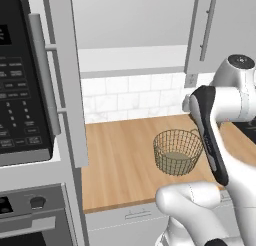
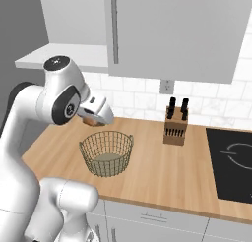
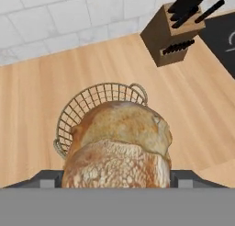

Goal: Open the cabinet, pick up the bread from the cabinet and place it in the basket. Then move the basket to the dining counter.

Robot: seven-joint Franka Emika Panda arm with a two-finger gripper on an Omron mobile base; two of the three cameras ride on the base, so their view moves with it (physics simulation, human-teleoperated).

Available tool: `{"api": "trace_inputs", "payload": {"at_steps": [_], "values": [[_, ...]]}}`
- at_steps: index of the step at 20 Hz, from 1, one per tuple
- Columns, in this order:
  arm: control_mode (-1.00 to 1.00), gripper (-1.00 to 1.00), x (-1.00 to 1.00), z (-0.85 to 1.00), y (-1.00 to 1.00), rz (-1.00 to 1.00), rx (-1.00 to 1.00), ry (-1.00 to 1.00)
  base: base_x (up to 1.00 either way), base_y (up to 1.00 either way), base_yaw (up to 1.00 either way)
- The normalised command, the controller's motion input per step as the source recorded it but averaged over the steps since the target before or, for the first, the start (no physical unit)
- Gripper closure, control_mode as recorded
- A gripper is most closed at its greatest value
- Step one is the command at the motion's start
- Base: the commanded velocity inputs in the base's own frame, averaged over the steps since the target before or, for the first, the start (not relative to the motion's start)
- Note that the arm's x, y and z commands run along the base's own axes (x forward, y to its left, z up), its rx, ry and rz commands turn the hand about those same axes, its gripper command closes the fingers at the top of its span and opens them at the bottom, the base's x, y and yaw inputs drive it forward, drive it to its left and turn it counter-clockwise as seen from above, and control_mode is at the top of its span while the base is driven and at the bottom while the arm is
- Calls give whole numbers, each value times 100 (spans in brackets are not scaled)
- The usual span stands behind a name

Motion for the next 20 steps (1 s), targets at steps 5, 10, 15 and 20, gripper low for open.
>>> {"api": "trace_inputs", "payload": {"at_steps": [5,10,15,20], "values": [[-100,100,7,-69,-9,0,0,19,0,0,0],[-100,100,28,-69,0,0,0,16,0,0,0],[-100,100,51,-61,0,0,1,24,0,0,0],[-100,100,73,-46,0,2,3,13,0,0,0]]}}
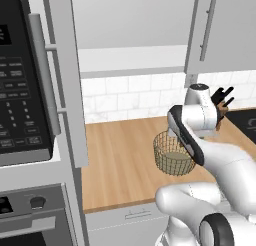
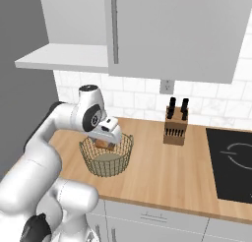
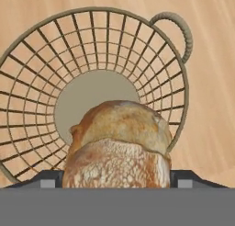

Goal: Open the cabinet, pick up the bread from the cabinet and place it in the basket. Then move the basket to the dining counter.

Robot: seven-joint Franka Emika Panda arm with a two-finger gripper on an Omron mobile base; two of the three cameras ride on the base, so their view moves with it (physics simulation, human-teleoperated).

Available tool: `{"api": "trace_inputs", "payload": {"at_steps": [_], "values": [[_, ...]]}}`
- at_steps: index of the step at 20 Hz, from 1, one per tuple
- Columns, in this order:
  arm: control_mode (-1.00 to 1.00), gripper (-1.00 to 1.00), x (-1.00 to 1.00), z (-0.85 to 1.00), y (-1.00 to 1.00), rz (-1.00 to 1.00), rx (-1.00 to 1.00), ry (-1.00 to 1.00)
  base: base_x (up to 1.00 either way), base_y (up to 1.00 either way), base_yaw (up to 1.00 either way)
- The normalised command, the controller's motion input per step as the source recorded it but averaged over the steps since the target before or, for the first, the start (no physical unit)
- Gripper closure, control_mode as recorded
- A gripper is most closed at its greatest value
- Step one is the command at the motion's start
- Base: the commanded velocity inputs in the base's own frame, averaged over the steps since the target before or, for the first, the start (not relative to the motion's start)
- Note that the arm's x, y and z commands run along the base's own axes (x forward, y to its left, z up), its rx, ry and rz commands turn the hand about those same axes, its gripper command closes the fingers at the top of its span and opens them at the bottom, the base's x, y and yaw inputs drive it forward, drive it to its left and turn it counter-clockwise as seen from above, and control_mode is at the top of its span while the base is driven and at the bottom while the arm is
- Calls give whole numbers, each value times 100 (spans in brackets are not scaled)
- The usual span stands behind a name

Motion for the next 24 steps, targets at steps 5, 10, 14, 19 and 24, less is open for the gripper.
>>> {"api": "trace_inputs", "payload": {"at_steps": [5,10,14,19,24], "values": [[-100,100,55,-51,0,9,11,1,0,0,0],[-100,100,16,-59,0,9,5,-4,0,0,0],[-100,100,6,-43,0,2,0,-5,0,0,0],[-100,100,19,-39,0,0,0,0,0,0,0],[-100,100,28,-21,0,0,0,0,0,0,0]]}}
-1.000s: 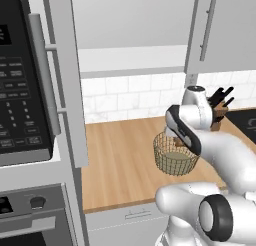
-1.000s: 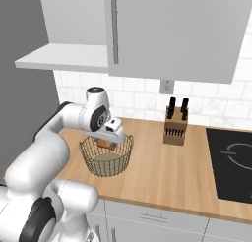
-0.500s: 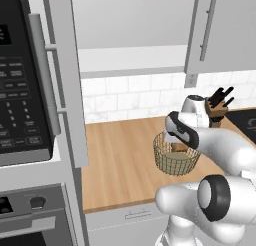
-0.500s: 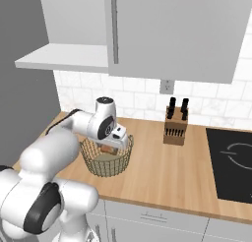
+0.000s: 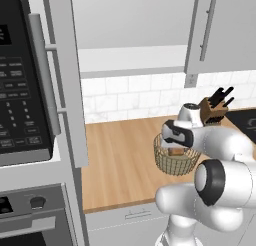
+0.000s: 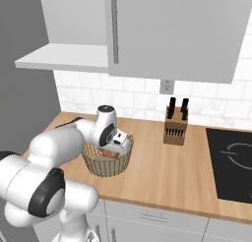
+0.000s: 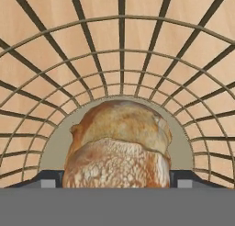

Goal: Open the cabinet, pick up the bread from the cabinet and place it in the basket. Then move the basket to the dining counter.

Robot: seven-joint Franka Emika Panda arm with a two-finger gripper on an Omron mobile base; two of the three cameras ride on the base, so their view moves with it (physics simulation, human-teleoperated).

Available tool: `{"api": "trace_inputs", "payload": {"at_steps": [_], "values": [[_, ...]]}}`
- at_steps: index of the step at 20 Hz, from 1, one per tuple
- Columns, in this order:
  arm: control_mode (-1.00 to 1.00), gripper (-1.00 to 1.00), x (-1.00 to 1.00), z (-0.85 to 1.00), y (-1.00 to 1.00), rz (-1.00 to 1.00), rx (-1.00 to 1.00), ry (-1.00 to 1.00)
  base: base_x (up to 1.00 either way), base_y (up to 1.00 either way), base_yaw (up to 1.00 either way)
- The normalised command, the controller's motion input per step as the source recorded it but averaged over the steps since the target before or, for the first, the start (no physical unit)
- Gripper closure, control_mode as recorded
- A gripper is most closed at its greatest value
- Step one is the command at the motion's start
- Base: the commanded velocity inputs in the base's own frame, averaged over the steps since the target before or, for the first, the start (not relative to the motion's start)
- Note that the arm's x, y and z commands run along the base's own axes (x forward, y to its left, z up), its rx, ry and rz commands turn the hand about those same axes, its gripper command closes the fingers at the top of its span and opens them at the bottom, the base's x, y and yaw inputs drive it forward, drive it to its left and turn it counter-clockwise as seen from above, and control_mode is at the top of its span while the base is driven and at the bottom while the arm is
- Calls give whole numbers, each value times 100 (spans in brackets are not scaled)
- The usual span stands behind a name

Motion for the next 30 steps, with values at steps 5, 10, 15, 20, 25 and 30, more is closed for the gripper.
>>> {"api": "trace_inputs", "payload": {"at_steps": [5,10,15,20,25,30], "values": [[-100,-100,6,-1,0,1,0,0,0,0,0],[-100,-100,0,0,0,0,0,0,0,0,0],[-100,-100,0,0,0,0,0,0,0,0,0],[-100,-100,-1,14,-1,-1,0,-1,0,0,0],[-100,-100,-31,50,-22,-6,0,0,0,0,0],[-100,-100,-52,20,-66,-9,2,0,0,0,0]]}}
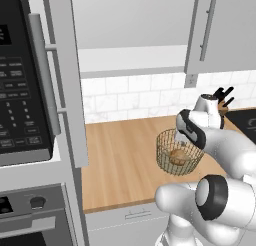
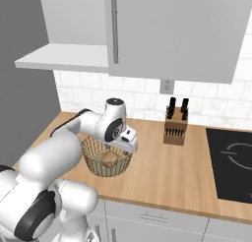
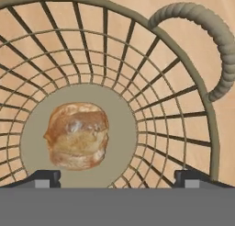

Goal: Open the cabinet, pick up the bread from the cabinet and place it in the basket. Then move the basket to the dining counter.

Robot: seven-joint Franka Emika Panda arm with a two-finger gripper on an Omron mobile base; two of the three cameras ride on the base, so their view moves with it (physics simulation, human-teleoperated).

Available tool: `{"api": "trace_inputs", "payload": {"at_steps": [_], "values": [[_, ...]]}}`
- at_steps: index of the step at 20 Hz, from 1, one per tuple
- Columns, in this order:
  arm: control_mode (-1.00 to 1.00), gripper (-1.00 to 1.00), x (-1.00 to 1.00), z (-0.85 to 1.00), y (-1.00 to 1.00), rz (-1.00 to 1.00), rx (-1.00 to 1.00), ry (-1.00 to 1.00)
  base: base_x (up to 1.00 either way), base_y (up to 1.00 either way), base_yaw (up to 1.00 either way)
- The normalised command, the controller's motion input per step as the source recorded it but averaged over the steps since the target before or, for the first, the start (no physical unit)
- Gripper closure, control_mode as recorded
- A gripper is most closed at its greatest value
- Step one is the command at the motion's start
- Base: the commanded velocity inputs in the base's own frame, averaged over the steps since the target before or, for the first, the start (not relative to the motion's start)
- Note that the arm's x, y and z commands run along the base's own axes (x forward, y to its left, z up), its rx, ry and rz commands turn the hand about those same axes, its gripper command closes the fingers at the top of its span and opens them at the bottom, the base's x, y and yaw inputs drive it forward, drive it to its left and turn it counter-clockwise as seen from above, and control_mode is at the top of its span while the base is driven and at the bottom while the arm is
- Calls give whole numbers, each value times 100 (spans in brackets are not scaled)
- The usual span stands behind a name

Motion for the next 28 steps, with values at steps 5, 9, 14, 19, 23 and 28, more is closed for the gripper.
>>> {"api": "trace_inputs", "payload": {"at_steps": [5,9,14,19,23,28], "values": [[-100,-100,-14,0,-53,-1,1,0,0,0,0],[-100,-100,-2,24,0,0,0,-4,0,0,0],[-100,-100,-5,40,0,0,0,-3,0,0,0],[-100,-100,0,-16,0,0,0,0,0,0,0],[-100,-100,0,-38,0,0,0,0,0,0,0],[-100,-100,0,-12,-2,0,0,0,0,0,0]]}}
